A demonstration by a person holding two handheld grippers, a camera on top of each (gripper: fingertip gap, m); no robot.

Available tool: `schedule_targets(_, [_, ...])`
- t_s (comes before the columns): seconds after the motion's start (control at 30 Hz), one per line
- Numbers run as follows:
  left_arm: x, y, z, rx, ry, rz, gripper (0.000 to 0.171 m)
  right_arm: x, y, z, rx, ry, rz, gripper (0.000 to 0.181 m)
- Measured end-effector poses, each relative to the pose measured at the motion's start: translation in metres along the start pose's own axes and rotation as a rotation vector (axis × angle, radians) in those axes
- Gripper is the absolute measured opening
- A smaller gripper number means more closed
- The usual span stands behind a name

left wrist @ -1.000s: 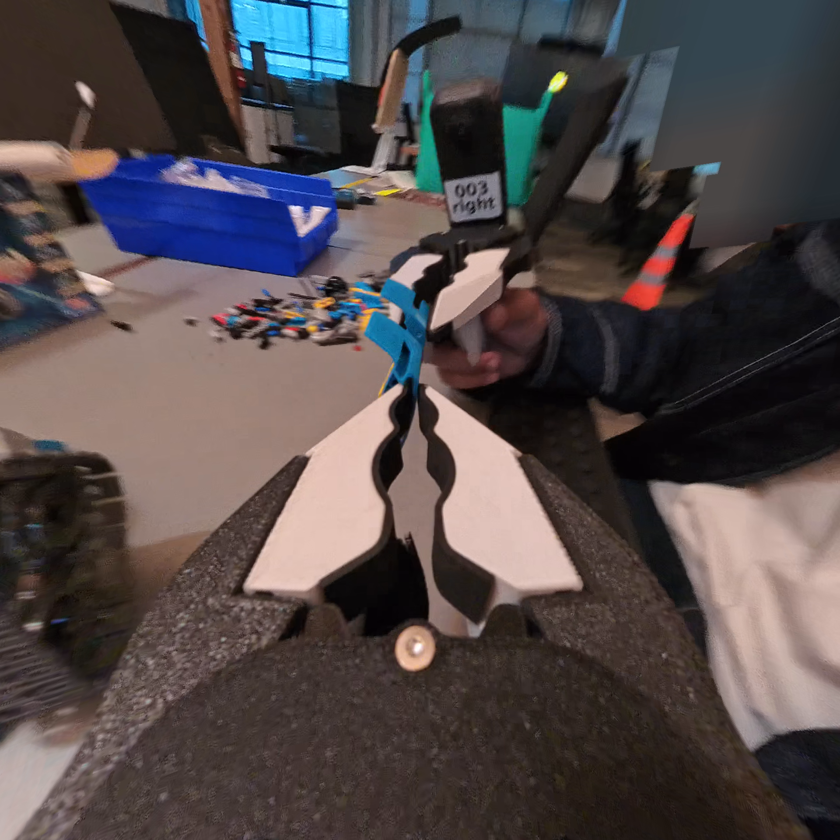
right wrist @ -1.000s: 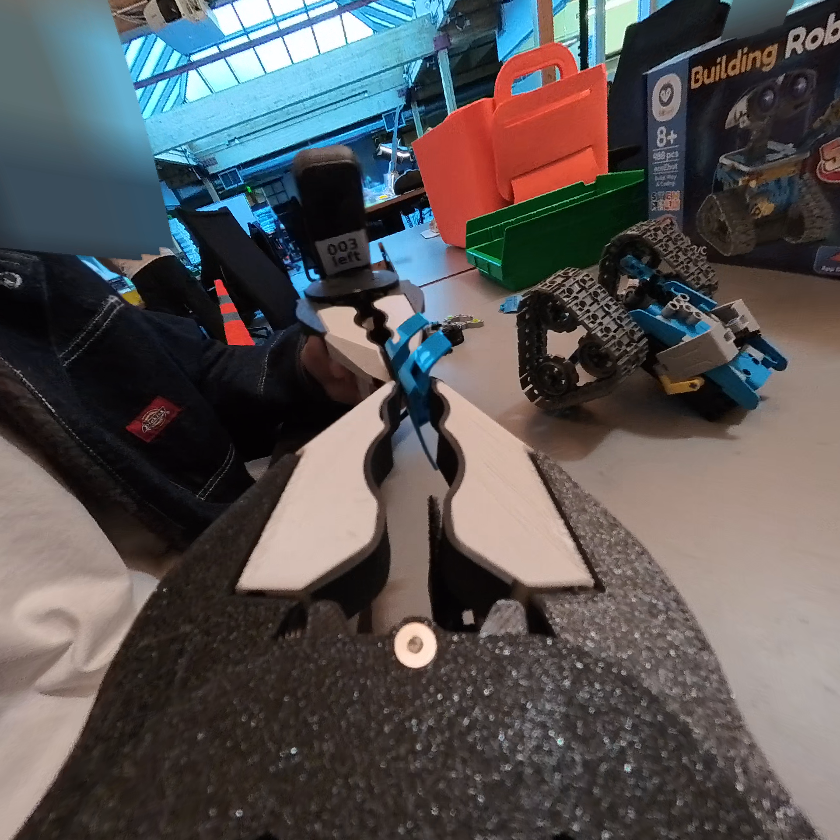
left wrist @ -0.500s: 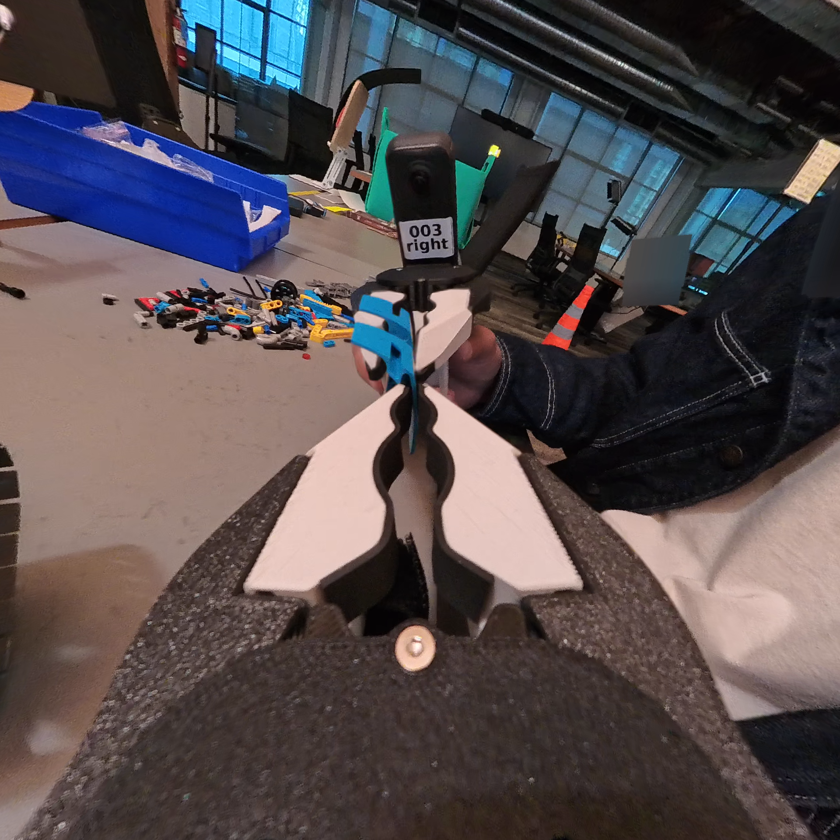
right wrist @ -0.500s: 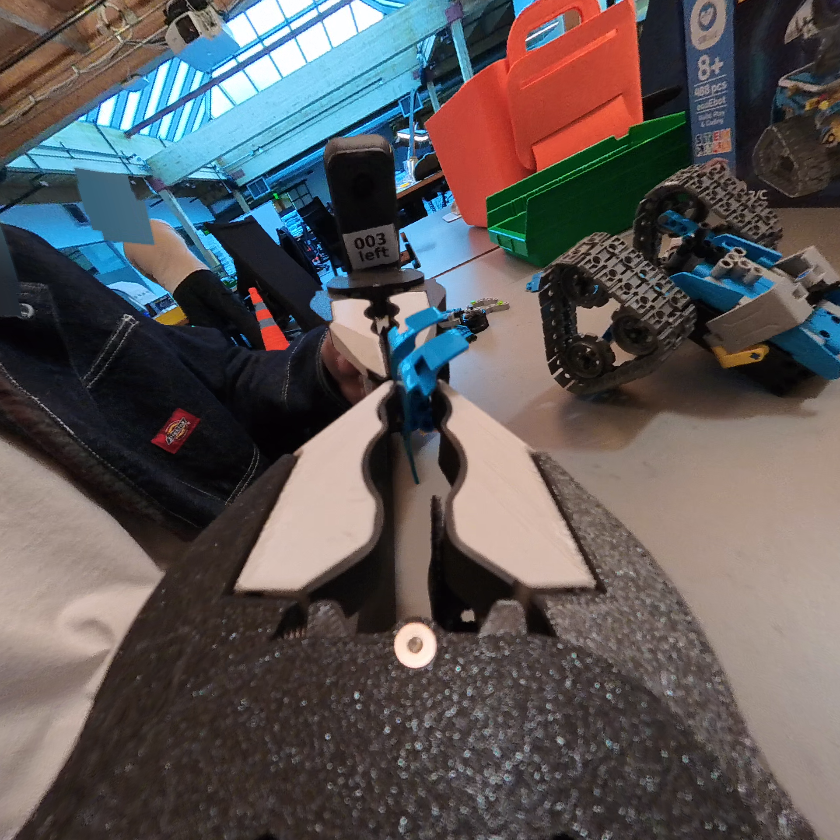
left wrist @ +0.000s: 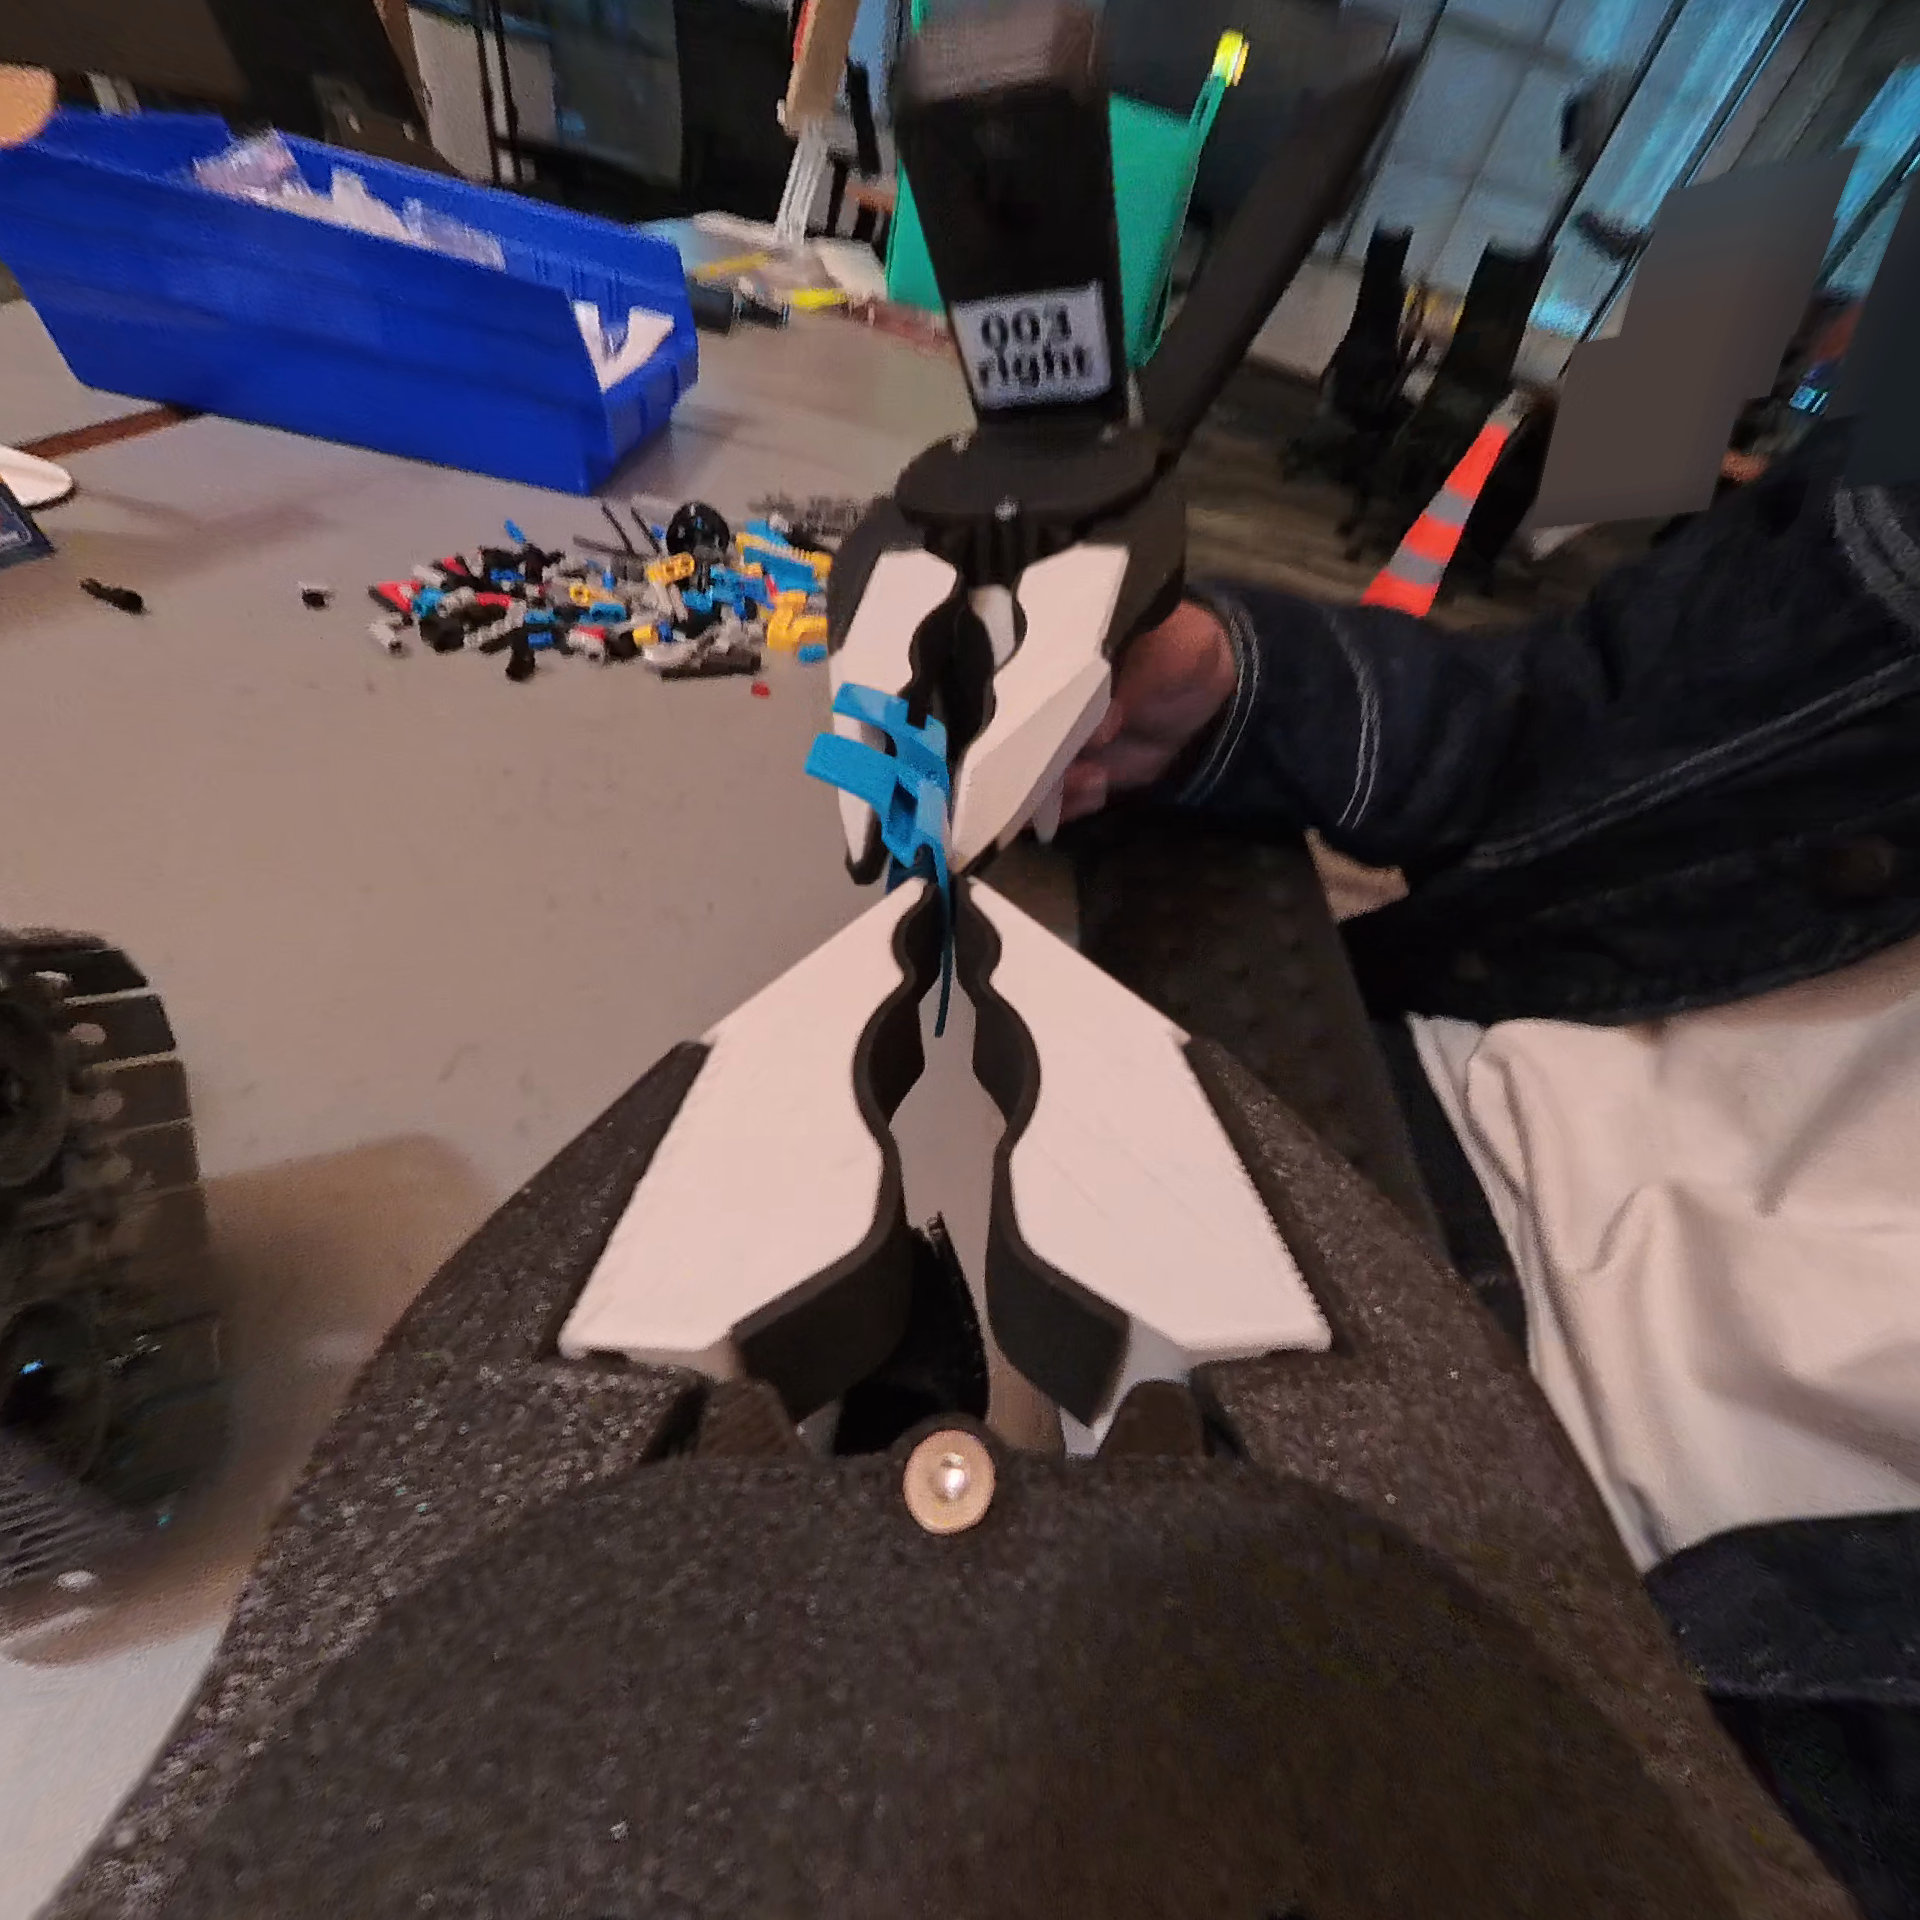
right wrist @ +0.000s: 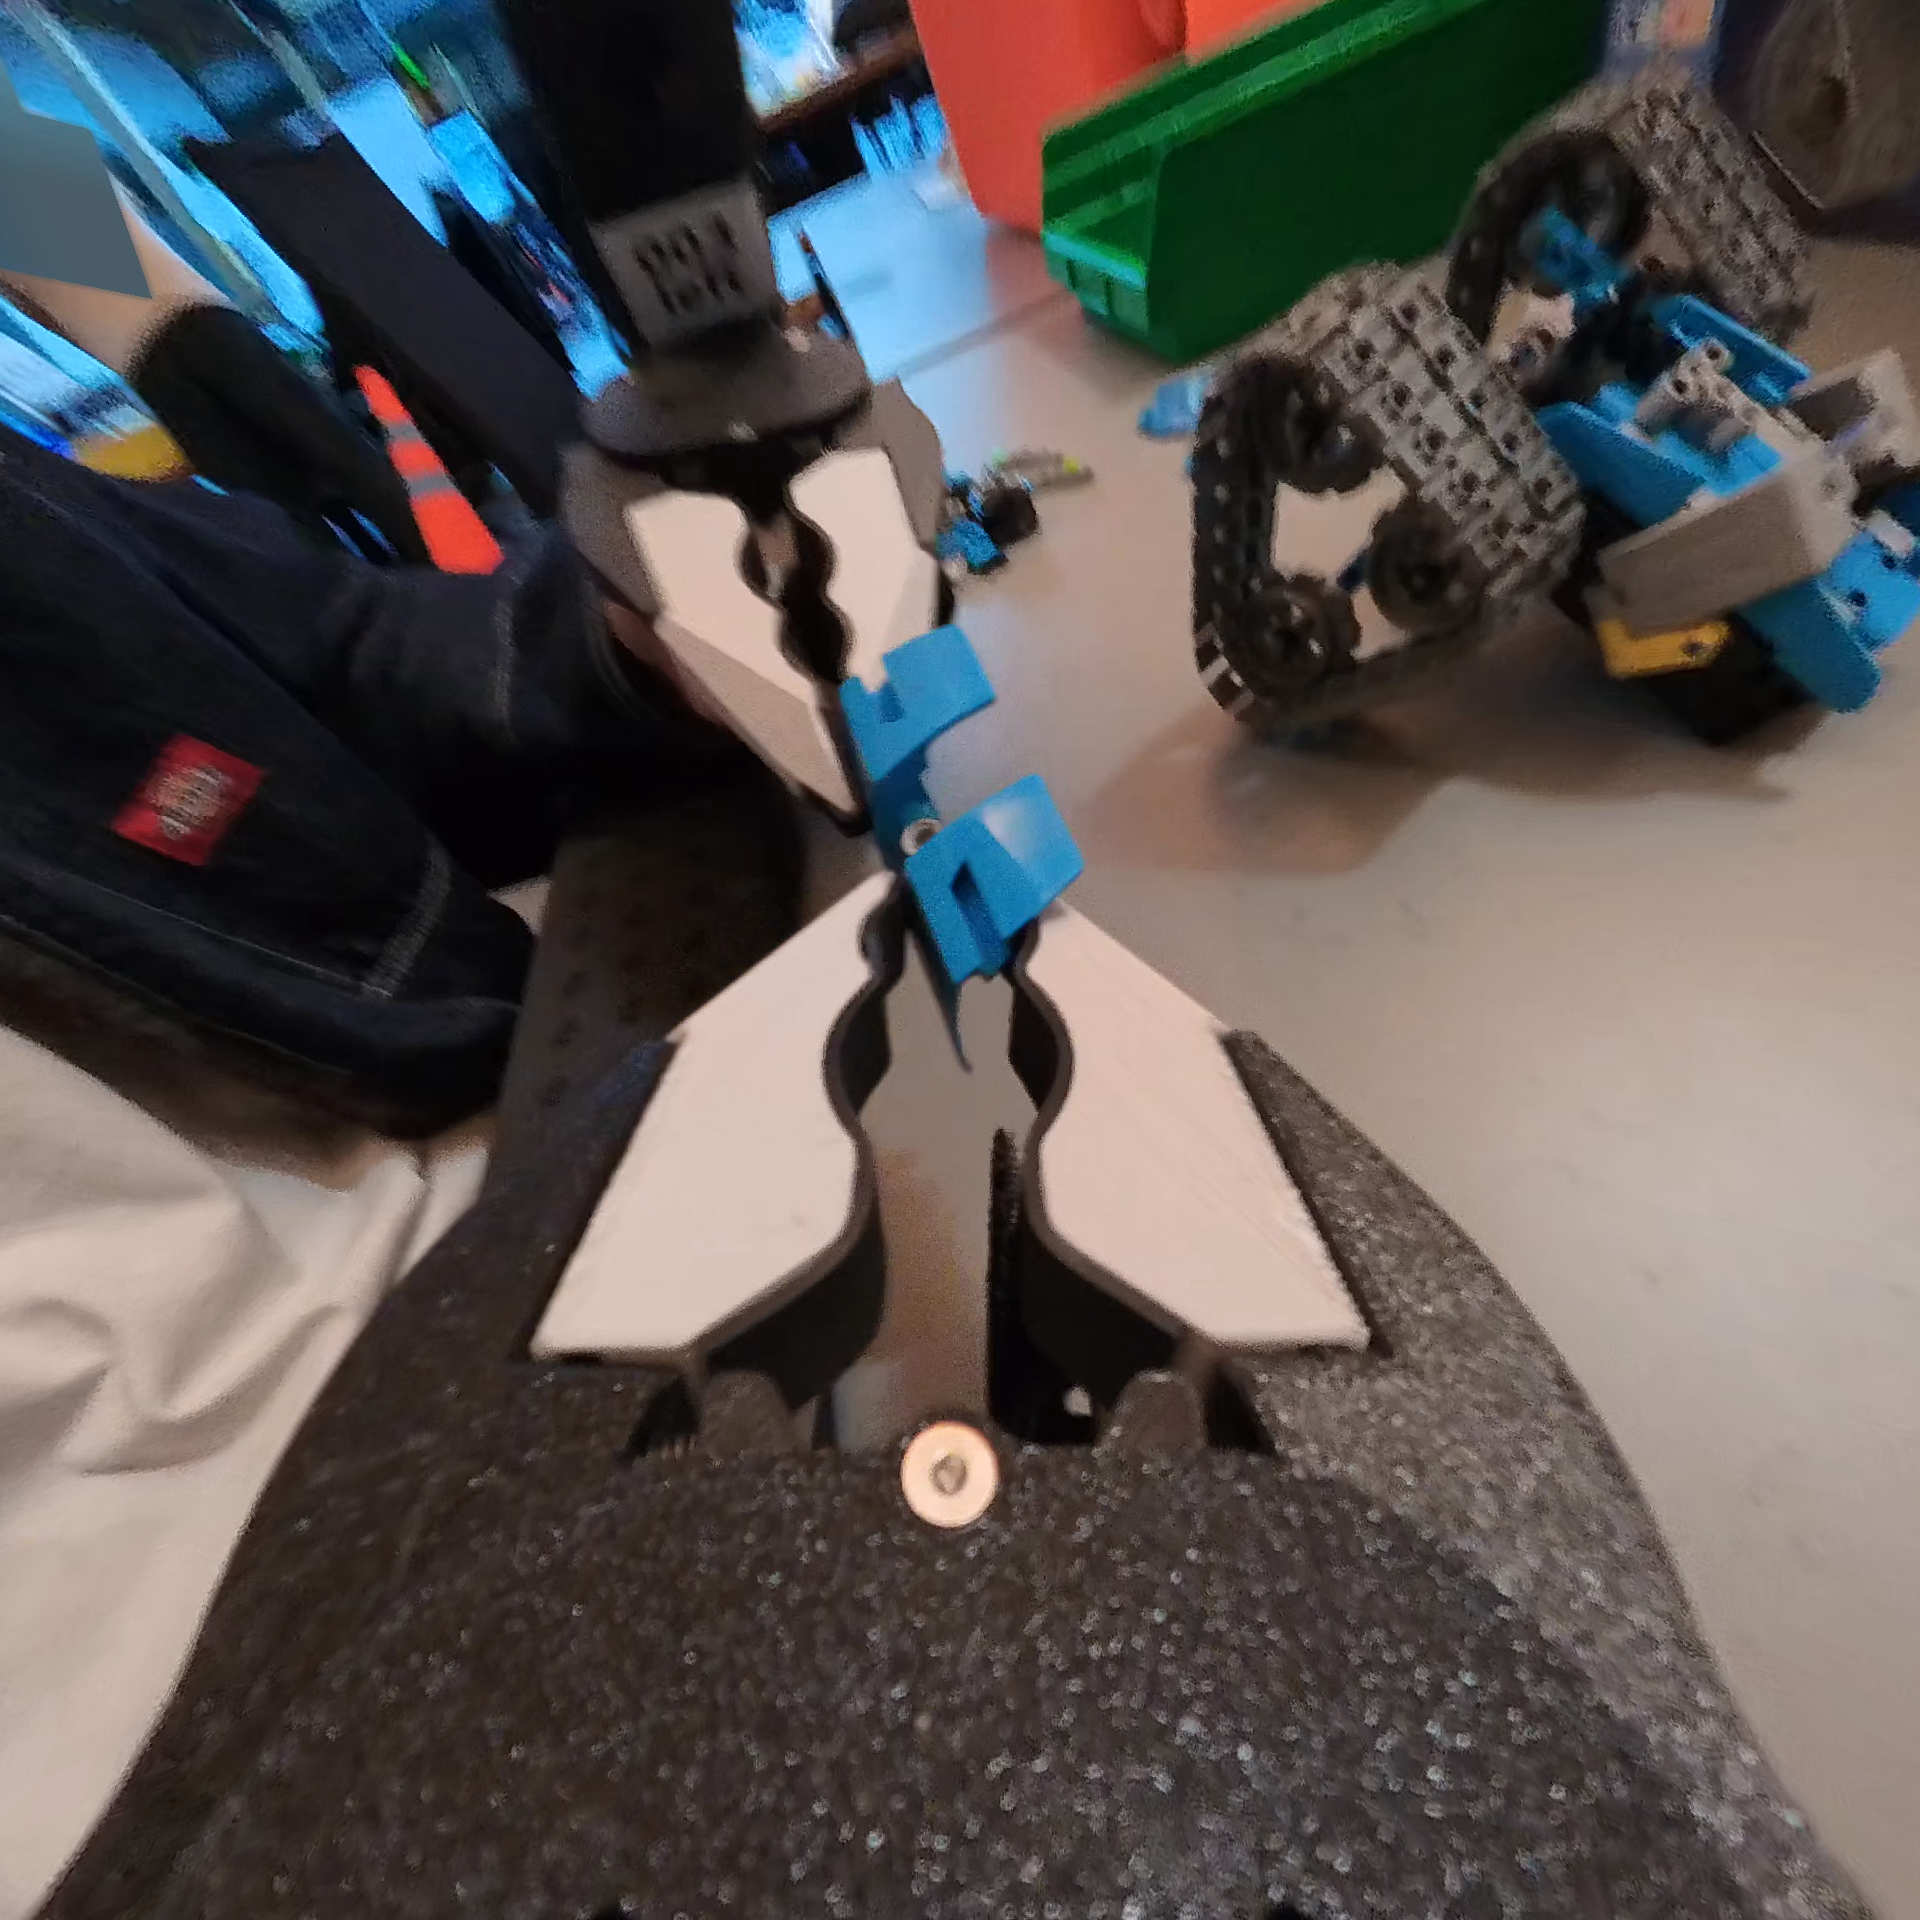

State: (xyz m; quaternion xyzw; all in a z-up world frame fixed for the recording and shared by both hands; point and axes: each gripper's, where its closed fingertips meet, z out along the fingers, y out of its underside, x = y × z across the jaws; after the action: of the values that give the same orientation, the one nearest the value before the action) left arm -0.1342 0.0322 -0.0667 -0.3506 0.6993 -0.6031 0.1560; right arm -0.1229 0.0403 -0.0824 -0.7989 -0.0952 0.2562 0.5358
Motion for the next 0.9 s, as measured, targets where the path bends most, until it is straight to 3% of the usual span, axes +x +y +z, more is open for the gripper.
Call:
schedule_targets(0.1, [-0.007,0.011,0.000,-0.074,-0.035,0.048,0.000,0.019,0.004,-0.019,-0.100,0.141,-0.120,0.053])
schedule_targets(0.17, [-0.009,0.015,0.001,-0.100,-0.046,0.059,0.000,0.019,-0.014,-0.038,-0.107,0.229,-0.253,0.046])
schedule_targets(0.27, [-0.008,0.015,0.004,-0.105,-0.053,0.086,0.000,-0.004,-0.017,-0.028,-0.238,0.224,-0.432,0.032])
schedule_targets(0.37, [-0.007,0.016,0.005,-0.111,-0.071,0.127,0.000,0.007,0.000,-0.013,-0.407,0.278,-0.498,0.028])
schedule_targets(0.6, [-0.003,0.018,0.009,-0.129,-0.090,0.201,0.000,0.005,0.018,0.002,-0.525,0.187,-0.494,0.016])
schedule_targets(0.67, [-0.004,0.022,0.010,-0.155,-0.110,0.229,0.000,0.009,0.020,0.004,-0.521,0.175,-0.500,0.007])
schedule_targets(0.8, [-0.004,0.018,0.007,-0.136,-0.116,0.238,0.000,0.007,0.017,0.008,-0.391,0.090,-0.475,0.006])
schedule_targets(0.9, [-0.004,0.021,0.009,-0.154,-0.138,0.263,0.000,0.008,0.025,0.008,-0.429,0.069,-0.436,0.005])
